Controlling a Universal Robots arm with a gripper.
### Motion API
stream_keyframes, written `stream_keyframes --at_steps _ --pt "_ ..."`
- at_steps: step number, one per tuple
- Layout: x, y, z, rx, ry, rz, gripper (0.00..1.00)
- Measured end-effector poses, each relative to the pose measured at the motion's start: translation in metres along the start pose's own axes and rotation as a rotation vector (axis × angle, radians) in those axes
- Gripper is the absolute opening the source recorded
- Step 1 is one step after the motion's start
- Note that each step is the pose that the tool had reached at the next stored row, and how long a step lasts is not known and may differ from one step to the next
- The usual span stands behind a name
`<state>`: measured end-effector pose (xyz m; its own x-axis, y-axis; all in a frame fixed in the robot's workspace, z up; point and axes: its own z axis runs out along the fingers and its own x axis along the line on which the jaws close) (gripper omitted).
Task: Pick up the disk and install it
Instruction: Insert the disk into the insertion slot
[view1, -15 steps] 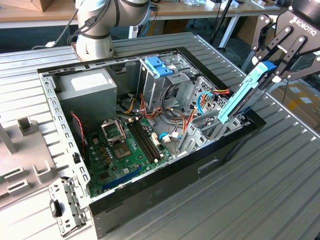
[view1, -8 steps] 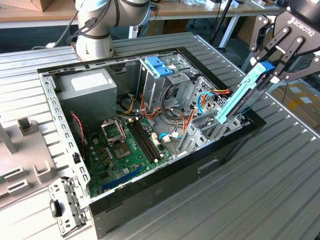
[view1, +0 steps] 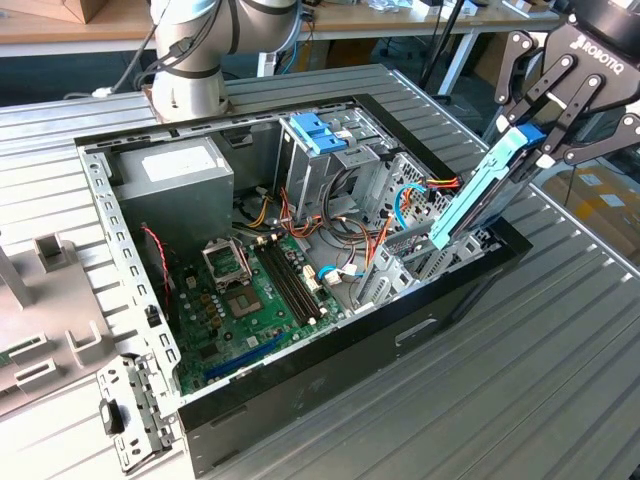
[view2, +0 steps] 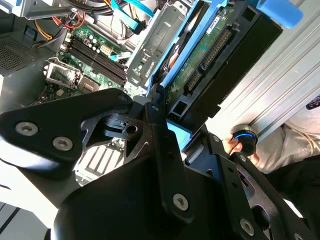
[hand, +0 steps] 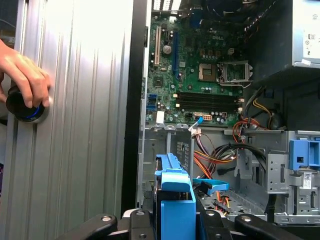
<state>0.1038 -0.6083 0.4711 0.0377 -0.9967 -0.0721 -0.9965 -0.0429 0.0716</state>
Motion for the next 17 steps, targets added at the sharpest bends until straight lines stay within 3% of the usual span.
stream_keyframes --at_steps 3,8,17 --pt "-0.0009 0.0086 0.0013 0.0003 -0.0005 0.004 0.37" --pt "-0.0025 0.0157 0.0027 0.0004 -0.0005 0.004 0.37" --pt "-0.0083 0.0216 0.0059 0.0004 -0.0006 0.004 0.37"
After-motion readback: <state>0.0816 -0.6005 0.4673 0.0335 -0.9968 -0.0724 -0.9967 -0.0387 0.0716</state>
